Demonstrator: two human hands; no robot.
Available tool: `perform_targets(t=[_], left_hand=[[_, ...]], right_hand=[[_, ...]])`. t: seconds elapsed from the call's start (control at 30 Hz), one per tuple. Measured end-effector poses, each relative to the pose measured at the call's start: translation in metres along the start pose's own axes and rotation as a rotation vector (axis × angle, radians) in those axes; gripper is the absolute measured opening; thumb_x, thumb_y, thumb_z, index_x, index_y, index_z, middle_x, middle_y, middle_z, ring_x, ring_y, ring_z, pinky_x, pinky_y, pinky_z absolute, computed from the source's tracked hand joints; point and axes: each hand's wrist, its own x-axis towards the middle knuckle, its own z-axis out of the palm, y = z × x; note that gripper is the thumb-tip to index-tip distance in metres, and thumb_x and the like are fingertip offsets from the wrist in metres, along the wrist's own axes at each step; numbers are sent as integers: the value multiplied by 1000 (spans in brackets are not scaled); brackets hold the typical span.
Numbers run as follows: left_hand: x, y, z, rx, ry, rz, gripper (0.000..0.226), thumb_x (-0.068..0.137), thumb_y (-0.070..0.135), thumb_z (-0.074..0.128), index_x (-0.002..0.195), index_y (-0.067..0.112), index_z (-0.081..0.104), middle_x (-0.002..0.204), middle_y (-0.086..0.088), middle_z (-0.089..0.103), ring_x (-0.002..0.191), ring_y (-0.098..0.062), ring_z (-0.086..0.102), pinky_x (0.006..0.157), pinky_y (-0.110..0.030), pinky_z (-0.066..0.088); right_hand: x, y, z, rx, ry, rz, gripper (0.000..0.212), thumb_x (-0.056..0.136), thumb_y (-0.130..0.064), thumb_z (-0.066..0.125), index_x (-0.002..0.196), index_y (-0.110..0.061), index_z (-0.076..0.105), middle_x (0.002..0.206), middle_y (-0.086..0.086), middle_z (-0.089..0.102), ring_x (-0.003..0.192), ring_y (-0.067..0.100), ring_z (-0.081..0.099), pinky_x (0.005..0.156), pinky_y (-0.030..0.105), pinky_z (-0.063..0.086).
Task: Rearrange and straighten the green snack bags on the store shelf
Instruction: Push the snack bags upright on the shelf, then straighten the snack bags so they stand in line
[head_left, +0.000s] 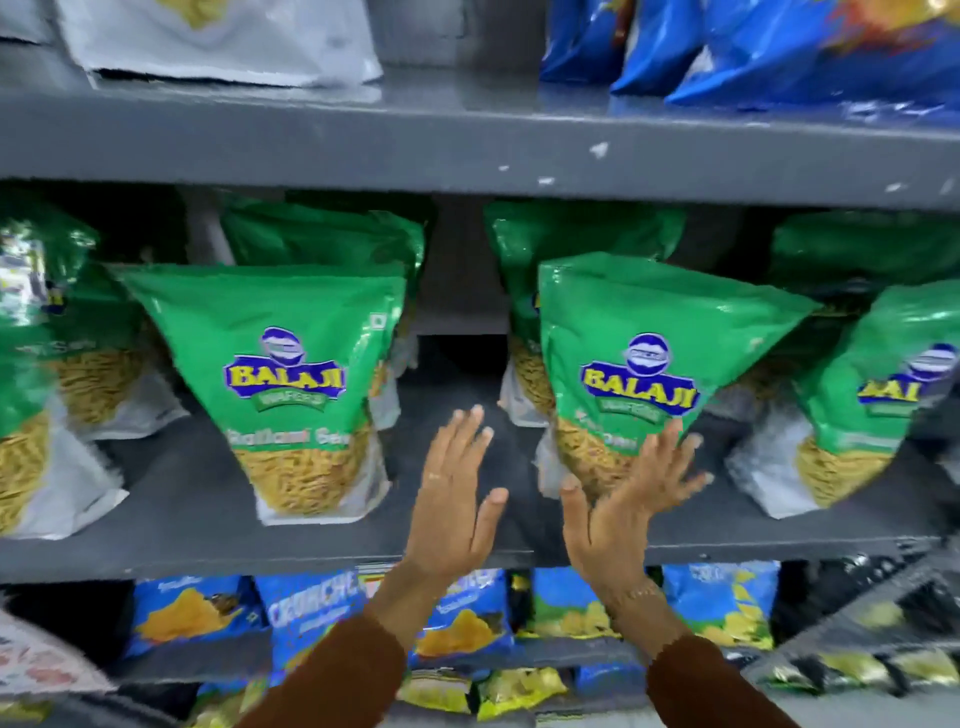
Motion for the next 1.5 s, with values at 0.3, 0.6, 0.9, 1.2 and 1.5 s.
perform_targets(t=[0.3, 0.6, 0.9, 1.2, 1.5], left_hand=[[47, 50, 84, -449, 58, -641, 34, 84, 57, 37, 116, 46, 41, 114, 26, 57, 108, 5, 52, 96, -28, 45], [29, 49, 76, -236, 118, -596, 69, 78, 78, 27, 128, 32, 36, 125, -2, 49, 115, -9, 49, 94, -41, 44], [31, 57, 70, -149, 53, -611, 91, 69, 87, 17, 131, 23, 35, 120, 9, 43, 104, 0, 44, 84, -30, 39], [10, 78, 102, 205, 239, -436, 67, 93, 57, 15, 145, 18, -2, 156, -9, -5, 145, -21, -6, 118, -45, 0], [12, 148, 200, 222, -92, 162, 55, 96, 44, 31, 139, 13, 16, 157, 0, -8, 145, -19, -2, 118, -33, 2]], right_hand=[[35, 48, -11, 543, -336, 567, 86, 74, -68, 51, 140, -16, 33, 129, -2, 56, 111, -11, 52, 93, 15, 42], [31, 44, -5, 510, -360, 523, 83, 78, -72, 46, 130, -8, 40, 118, 10, 64, 105, 24, 63, 90, 49, 52], [33, 44, -10, 554, -401, 532, 98, 70, -84, 43, 135, -12, 35, 119, 5, 62, 105, 17, 62, 90, 40, 53], [25, 79, -32, 393, -441, 212, 100, 77, -85, 26, 149, -22, -2, 158, 3, 7, 148, 27, -4, 120, 48, -5], [55, 198, -126, 49, -90, -126, 76, 95, -62, 22, 150, -18, -7, 160, -2, -13, 147, 27, -13, 116, 44, -15]])
